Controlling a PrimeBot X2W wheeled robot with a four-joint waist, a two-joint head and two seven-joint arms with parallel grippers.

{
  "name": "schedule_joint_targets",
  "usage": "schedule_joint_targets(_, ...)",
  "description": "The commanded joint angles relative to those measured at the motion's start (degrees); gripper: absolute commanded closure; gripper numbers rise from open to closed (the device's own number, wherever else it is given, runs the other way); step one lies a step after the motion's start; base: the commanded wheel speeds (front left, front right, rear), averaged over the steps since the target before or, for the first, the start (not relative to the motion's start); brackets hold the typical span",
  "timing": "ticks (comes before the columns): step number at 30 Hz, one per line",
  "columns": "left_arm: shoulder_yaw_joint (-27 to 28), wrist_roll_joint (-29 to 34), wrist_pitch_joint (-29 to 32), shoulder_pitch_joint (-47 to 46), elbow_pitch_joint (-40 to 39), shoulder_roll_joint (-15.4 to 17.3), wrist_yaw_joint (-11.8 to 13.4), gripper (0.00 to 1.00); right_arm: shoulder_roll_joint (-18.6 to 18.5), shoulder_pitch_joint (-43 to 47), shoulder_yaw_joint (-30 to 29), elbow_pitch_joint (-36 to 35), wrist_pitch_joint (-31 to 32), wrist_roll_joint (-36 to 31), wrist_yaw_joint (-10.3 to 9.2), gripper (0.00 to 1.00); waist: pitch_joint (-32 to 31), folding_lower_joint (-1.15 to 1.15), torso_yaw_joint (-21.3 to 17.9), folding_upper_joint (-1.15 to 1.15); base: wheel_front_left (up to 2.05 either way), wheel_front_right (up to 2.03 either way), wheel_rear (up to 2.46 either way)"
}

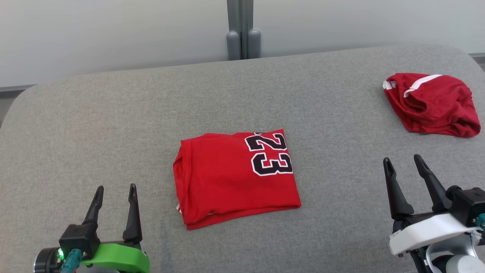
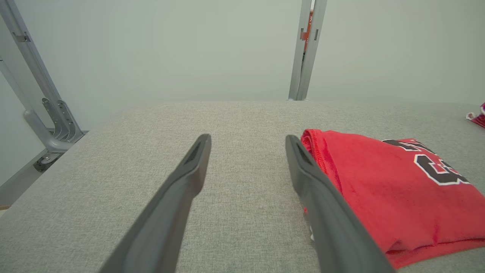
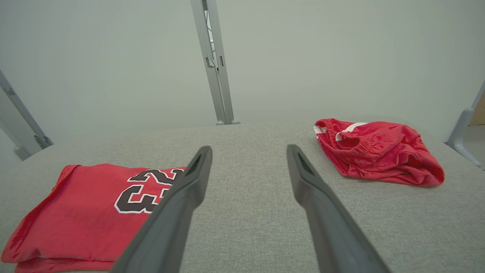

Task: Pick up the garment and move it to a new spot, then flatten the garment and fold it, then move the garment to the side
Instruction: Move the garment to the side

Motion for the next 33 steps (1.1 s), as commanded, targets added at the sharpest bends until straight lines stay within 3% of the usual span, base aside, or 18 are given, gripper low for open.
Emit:
schedule_joint_targets(1,-0.10,-0.22,-0.39,-0.39,-0.06,0.37,0.21,0.00,-0.25,0.12,-0.25,-0.34,0.29,-0.39,-0.01,0.00,0.39,0.00,0.35,0.00,0.00,0.00,0.00)
schedule_joint_targets(7,-0.75,0.57,-1.06,-4.20,-0.81,0.01,-0.27,0.00,-1.41,-2.80,1.08,1.26,1.24,0.14,-0.01,0.00,5.18,0.00,2.99,0.00,0.00,0.00,0.00)
schedule_joint_targets(12,-1.42,0.94,-1.87,-8.65,-0.96,-0.84,-1.21,0.00,-2.08,-7.40,4.17,6.66,0.73,1.61,-0.01,0.00,10.22,0.00,6.10,0.00,0.00,0.00,0.00)
schedule_joint_targets(19,-2.49,1.50,-2.76,-13.47,0.95,-3.07,-2.43,0.00,-2.15,-14.59,10.20,18.91,-1.03,4.10,-0.01,0.00,14.35,0.00,11.08,0.00,0.00,0.00,0.00)
schedule_joint_targets(27,-1.70,2.24,-2.92,-14.60,1.78,-4.67,-3.63,0.00,-2.63,-21.21,15.63,32.35,-0.71,7.43,-0.01,0.00,15.20,0.00,13.34,0.00,0.00,0.00,0.00)
schedule_joint_targets(28,-1.47,2.38,-2.93,-14.42,1.81,-4.79,-3.72,0.00,-2.56,-21.54,16.34,33.66,-0.43,8.32,-0.01,0.04,15.17,0.00,13.39,0.00,0.00,0.00,0.00)
schedule_joint_targets(29,-1.18,2.65,-2.93,-14.24,1.92,-4.75,-3.87,0.00,-2.69,-21.61,17.00,34.55,-0.20,8.94,-0.01,0.33,15.13,0.00,13.33,0.00,0.00,0.00,0.00)
schedule_joint_targets(30,-0.90,2.74,-2.93,-13.98,1.96,-4.79,-3.96,0.00,-2.90,-21.86,17.69,35.25,-0.38,9.41,-0.01,0.84,15.03,0.00,13.16,0.00,0.00,0.00,0.00)
schedule_joint_targets(31,-0.65,2.80,-2.94,-13.66,1.96,-4.87,-3.99,0.00,-3.06,-21.98,18.28,35.55,-0.63,9.90,-0.01,1.00,14.89,0.00,12.93,0.00,0.00,0.00,0.00)
schedule_joint_targets(33,-0.42,3.05,-2.94,-13.00,1.87,-4.94,-4.08,0.00,-3.58,-21.95,19.30,35.74,-1.37,10.56,-0.01,1.00,14.61,0.00,12.23,0.00,0.00,0.00,0.00)
